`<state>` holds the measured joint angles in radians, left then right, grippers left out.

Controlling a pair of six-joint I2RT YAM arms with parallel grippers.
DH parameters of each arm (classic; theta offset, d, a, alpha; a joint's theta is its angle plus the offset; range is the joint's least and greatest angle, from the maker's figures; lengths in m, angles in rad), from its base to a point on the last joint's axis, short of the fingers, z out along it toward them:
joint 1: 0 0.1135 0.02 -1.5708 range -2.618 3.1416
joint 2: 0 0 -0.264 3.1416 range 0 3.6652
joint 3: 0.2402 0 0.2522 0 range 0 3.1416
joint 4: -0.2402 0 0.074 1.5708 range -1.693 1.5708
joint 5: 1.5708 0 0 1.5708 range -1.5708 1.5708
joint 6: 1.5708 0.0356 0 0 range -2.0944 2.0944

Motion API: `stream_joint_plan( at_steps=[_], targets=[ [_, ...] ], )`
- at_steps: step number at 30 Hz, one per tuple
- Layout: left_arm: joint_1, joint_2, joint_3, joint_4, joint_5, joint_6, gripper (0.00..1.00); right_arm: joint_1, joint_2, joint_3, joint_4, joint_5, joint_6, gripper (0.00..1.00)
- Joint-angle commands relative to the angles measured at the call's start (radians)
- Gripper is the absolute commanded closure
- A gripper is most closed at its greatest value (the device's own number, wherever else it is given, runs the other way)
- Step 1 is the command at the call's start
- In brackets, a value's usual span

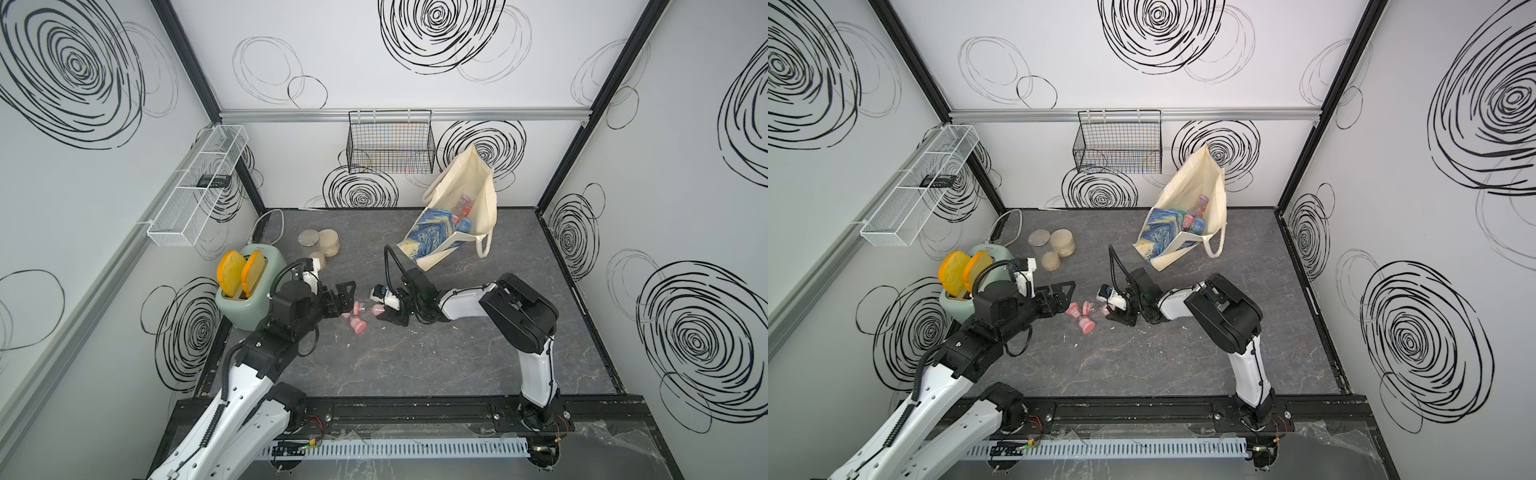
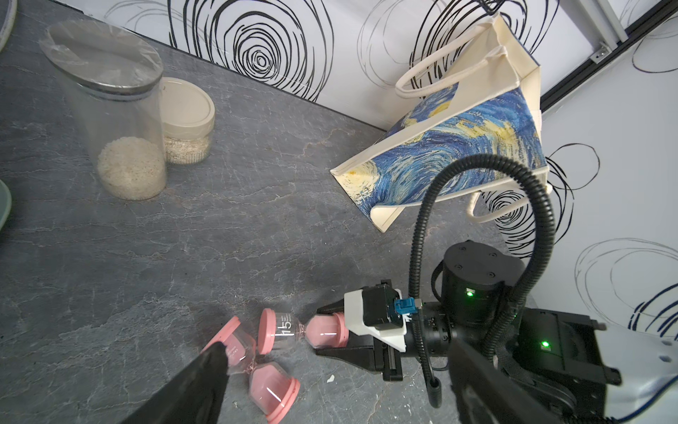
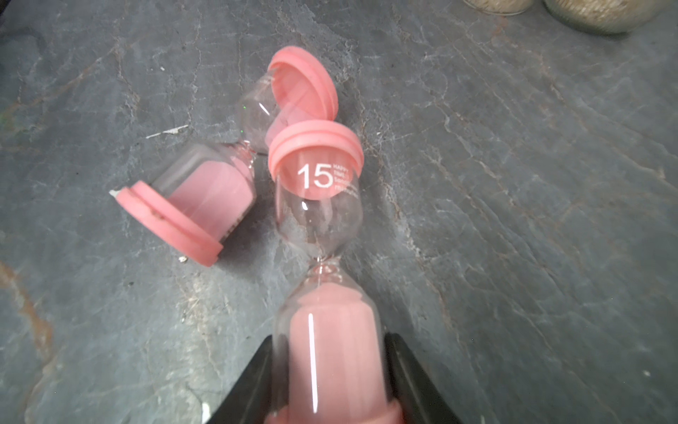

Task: Put the hourglass into the canvas bag
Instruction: Pick up the hourglass from the center of the board, then place the hourglass in the canvas bag.

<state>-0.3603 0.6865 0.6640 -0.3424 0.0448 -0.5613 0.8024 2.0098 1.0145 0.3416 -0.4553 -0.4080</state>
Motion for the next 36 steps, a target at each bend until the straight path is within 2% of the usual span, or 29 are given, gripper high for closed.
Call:
stream_joint_plan(
  at_steps=[1, 10, 23, 29, 36],
  targets=[
    [0.009, 0.001, 0.038, 0.037, 0.01, -0.001, 0.04, -0.014, -0.07, 0.001, -0.004, -0.036, 0.0, 0.59],
    [0.008, 0.001, 0.1, 0.031, 0.017, 0.004, 0.04, -0.068, -0.217, -0.026, -0.013, -0.025, 0.113, 0.63],
    [0.005, 0.056, 0.224, 0.091, 0.064, -0.012, 0.04, -0.123, -0.518, 0.051, -0.169, 0.166, 0.311, 0.7],
    [-0.013, 0.107, 0.272, 0.144, 0.077, -0.029, 0.04, -0.226, -0.648, 0.082, -0.221, 0.224, 0.421, 0.7],
    [-0.094, 0.2, 0.314, 0.221, 0.057, -0.035, 0.04, -0.357, -0.667, 0.236, -0.388, 0.322, 0.446, 0.7]
  ],
)
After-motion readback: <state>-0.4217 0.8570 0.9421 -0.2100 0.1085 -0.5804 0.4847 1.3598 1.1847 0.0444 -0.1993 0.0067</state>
